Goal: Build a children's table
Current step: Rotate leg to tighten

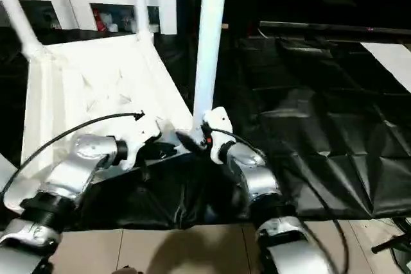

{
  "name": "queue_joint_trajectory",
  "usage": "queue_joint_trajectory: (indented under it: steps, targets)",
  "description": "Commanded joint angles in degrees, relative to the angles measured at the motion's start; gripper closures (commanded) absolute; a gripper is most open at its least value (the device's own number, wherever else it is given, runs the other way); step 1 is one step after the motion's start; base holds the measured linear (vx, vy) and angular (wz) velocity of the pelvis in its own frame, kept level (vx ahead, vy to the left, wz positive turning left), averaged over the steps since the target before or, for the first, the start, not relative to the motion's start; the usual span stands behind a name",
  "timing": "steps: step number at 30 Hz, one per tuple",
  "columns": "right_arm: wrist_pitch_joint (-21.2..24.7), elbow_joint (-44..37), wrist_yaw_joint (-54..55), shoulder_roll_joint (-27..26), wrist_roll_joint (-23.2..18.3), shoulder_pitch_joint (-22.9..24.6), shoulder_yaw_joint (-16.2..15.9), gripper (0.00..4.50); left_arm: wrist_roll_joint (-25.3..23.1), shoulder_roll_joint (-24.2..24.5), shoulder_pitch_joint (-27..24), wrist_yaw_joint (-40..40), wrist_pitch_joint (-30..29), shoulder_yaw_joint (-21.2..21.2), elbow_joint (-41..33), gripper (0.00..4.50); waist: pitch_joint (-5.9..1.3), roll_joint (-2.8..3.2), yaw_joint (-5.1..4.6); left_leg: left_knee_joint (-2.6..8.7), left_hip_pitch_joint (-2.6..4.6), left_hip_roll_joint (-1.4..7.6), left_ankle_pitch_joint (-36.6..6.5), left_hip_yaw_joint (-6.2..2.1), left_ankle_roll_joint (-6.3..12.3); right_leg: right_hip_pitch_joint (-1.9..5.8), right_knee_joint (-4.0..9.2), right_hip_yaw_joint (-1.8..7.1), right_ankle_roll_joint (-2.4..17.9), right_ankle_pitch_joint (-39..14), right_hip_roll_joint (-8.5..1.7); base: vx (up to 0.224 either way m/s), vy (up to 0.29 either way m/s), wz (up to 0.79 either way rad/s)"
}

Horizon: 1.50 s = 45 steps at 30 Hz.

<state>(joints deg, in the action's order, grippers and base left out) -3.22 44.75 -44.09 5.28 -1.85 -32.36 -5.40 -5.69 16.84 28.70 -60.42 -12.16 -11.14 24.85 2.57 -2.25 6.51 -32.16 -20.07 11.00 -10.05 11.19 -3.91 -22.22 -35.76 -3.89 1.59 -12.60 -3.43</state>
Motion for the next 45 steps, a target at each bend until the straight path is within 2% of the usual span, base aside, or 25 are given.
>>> queue_joint_trajectory:
  steps: [1,3,7,10,16,18,19,24,28,32,33,34,35,36,38,39,40,43,44,45]
  targets:
    - [-0.40,-2.07,-7.04,-1.17,-0.72,0.58,-4.05,0.72,4.62,-2.53,-0.42,-4.58,3.28,-3.45,-2.18,4.50,-2.95,-0.07,0.08,2.99,0.12,2.79,-8.87,-1.29,3.50,2.59,4.46,3.45,10.74,-5.51,-5.46,0.000,0.000,0.00]
    - [0.65,-5.47,-16.96,2.54,-2.56,1.52,-5.88,0.72,4.76,-0.81,0.37,-6.67,4.09,-2.91,-0.94,4.50,-2.94,-0.17,0.58,2.84,0.21,2.89,-8.69,-1.17,4.16,2.64,4.45,3.38,10.70,-5.95,-5.35,0.000,0.000,0.00]
    - [1.10,-6.67,-24.22,5.51,-2.72,1.78,-7.75,0.72,4.78,0.55,1.32,-8.53,4.62,-2.24,0.37,4.50,-2.79,-0.21,1.23,2.85,0.20,2.99,-9.34,-1.17,3.96,2.49,4.55,3.27,10.52,-8.16,-5.39,0.000,0.000,0.00]
    - [1.84,-7.07,-28.81,6.94,-3.13,1.65,-8.67,1.06,4.75,1.75,1.98,-9.96,5.07,-2.18,1.30,4.50,-2.81,-0.22,1.78,2.86,0.32,3.04,-9.35,-1.17,3.70,2.35,4.61,3.31,10.18,-9.36,-5.42,0.000,0.000,0.00]
    - [3.51,-8.30,-31.75,7.73,-3.57,1.80,-9.39,1.44,5.12,2.47,2.61,-11.27,5.55,-1.98,2.03,4.50,-2.91,-0.26,2.01,2.82,0.31,3.02,-8.73,-1.20,3.47,2.33,4.40,3.27,10.63,-8.29,-5.45,0.000,0.000,0.00]
    - [3.81,-8.71,-32.27,7.85,-3.70,2.01,-9.57,1.53,5.14,2.47,2.68,-11.43,5.65,-1.96,2.13,4.50,-2.93,-0.05,2.10,2.82,0.28,3.03,-8.71,-1.23,3.34,2.38,4.40,3.27,10.72,-8.11,-5.47,0.000,0.000,0.00]
    - [3.98,-9.26,-32.69,7.93,-3.77,2.49,-9.83,1.77,5.22,2.37,2.68,-11.72,5.62,-2.00,2.12,4.50,-2.94,0.07,2.16,2.84,0.33,3.05,-8.80,-1.25,3.28,2.32,4.40,3.25,10.73,-7.98,-5.46,0.000,0.000,0.00]
    - [4.38,-10.15,-32.87,7.52,-3.50,3.72,-9.95,1.88,5.31,2.05,2.55,-11.66,5.87,-2.17,2.34,4.50,-3.00,0.04,2.32,2.84,0.32,3.04,-8.70,-1.26,3.15,2.41,4.35,3.23,10.70,-7.16,-5.40,0.000,0.000,0.00]
    - [4.17,-9.47,-27.90,5.55,-2.69,4.07,-9.13,1.90,4.77,1.73,2.59,-8.91,5.91,-1.46,2.82,4.50,-2.86,-0.07,2.28,2.96,0.34,3.02,-9.70,-1.28,2.70,2.33,4.66,3.25,10.22,-9.93,-5.55,0.000,0.000,0.00]
    - [2.64,-5.35,-17.08,2.32,-0.29,3.29,-7.24,1.93,3.78,-0.42,2.99,-3.13,5.80,-0.55,3.80,4.50,-2.60,-0.13,1.54,3.38,0.48,2.98,-12.40,-1.57,1.09,2.10,5.29,3.33,8.97,-16.02,-5.86,0.000,0.000,0.00]
    - [3.14,-1.25,-4.98,-1.00,1.67,1.97,-5.12,1.94,2.73,-3.17,3.32,1.99,5.17,-0.49,4.47,4.50,-2.39,-0.03,1.18,3.62,0.62,3.05,-13.13,-1.68,0.21,1.78,5.58,3.45,8.28,-18.92,-5.91,0.000,0.000,0.00]
    - [3.48,-0.61,-2.85,-1.63,1.83,1.72,-4.72,1.95,2.60,-3.71,3.37,2.77,4.91,-0.47,4.53,4.50,-2.32,0.00,0.98,3.70,0.74,2.95,-13.73,-1.72,-0.20,1.67,5.76,3.42,8.20,-20.19,-5.88,0.000,0.000,0.00]
    - [4.52,1.01,2.33,-3.34,1.86,1.06,-3.51,1.99,1.87,-5.15,3.66,5.17,4.37,-0.62,4.84,4.50,-2.44,-0.36,0.72,3.84,0.54,2.92,-13.82,-1.90,-0.66,2.08,5.71,3.31,7.56,-21.24,-5.92,0.000,0.000,0.00]
    - [5.07,1.71,4.62,-4.15,1.73,0.76,-2.91,1.99,1.42,-5.83,3.83,6.36,4.14,-0.76,5.03,4.50,-2.53,-0.17,0.56,3.72,0.72,2.94,-13.70,-1.85,-0.61,1.87,5.73,3.45,7.66,-20.33,-5.94,0.000,0.000,0.00]
    - [5.49,2.81,8.95,-5.94,2.32,0.35,-2.64,2.00,0.70,-7.75,4.20,9.34,3.32,-0.80,5.35,4.50,-2.63,-0.14,0.42,3.55,0.78,2.92,-12.96,-1.70,-0.18,1.85,5.56,3.58,8.01,-18.12,-5.89,0.000,0.000,0.00]
    - [5.44,3.22,10.74,-6.55,2.82,0.19,-2.74,2.00,0.48,-8.42,4.36,10.51,3.05,-0.75,5.57,4.50,-2.78,-0.20,0.27,3.45,0.47,2.80,-10.88,-1.60,0.50,2.03,5.17,3.55,8.60,-14.22,-5.70,0.000,0.000,0.00]
    - [5.80,3.92,13.00,-8.03,3.11,-0.17,-2.70,2.00,0.16,-9.49,4.63,12.23,2.62,-0.83,5.90,4.50,-2.90,-0.15,0.32,3.24,0.51,2.73,-9.95,-1.41,0.99,2.05,5.01,3.59,9.00,-11.88,-5.67,0.000,0.000,0.00]
    - [4.28,4.02,12.84,-9.47,3.54,-0.18,-3.51,2.00,-0.15,-10.19,4.82,13.36,2.54,-0.89,6.11,4.50,-3.00,-0.17,0.35,3.08,0.16,2.59,-8.23,-1.38,2.15,2.38,4.69,3.52,9.22,-8.71,-5.63,0.000,0.000,0.00]
    - [4.18,4.00,12.77,-9.48,3.58,-0.15,-3.56,1.45,-0.14,-10.19,4.82,13.33,2.55,-0.89,6.10,4.50,-2.98,-0.07,0.38,3.06,0.09,2.57,-7.99,-1.36,2.52,2.41,4.69,3.48,9.18,-8.28,-5.66,0.000,0.000,0.00]
    - [2.94,3.81,11.71,-9.60,3.50,0.10,-3.71,1.45,-0.12,-9.93,4.85,12.69,2.99,-0.94,6.01,4.50,-2.91,-0.02,0.36,3.12,0.12,2.62,-8.33,-1.37,2.63,2.33,4.76,3.44,9.03,-8.79,-5.60,0.000,0.000,0.00]
